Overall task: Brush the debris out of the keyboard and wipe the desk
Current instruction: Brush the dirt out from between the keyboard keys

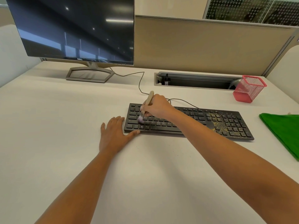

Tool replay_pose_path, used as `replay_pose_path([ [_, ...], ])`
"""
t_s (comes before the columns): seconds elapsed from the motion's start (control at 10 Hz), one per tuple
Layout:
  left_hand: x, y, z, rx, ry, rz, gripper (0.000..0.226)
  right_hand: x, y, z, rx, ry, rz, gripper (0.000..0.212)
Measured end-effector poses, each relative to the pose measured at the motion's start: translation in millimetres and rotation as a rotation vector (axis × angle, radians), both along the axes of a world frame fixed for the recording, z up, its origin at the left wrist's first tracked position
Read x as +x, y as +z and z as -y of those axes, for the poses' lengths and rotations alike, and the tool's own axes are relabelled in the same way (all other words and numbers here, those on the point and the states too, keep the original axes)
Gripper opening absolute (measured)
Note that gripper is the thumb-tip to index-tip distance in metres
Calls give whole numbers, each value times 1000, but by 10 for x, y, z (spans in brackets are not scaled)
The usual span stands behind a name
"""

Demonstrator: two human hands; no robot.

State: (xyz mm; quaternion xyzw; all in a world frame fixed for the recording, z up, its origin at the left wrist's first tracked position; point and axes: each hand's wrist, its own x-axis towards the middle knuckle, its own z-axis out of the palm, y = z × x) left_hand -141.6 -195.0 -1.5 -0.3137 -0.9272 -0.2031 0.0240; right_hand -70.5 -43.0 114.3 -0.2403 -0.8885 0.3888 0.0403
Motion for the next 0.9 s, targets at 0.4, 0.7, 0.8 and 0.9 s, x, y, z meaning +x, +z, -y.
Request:
replay_pose_path([
  [0.4, 0, 2, 1, 6, -3, 0, 85, 15, 157, -124, 323, 86, 176, 19],
  [0.7, -7, 0, 9, 10, -7, 15, 85, 31, 68, -58, 269, 162, 208, 17],
  [0.8, -5, -1, 0, 16, -4, 12, 85, 40, 141, -78, 388, 124, 276, 6],
  [0.9, -3, 0, -1, 14, -2, 16, 85, 19, 158, -113, 325, 66, 205, 18],
])
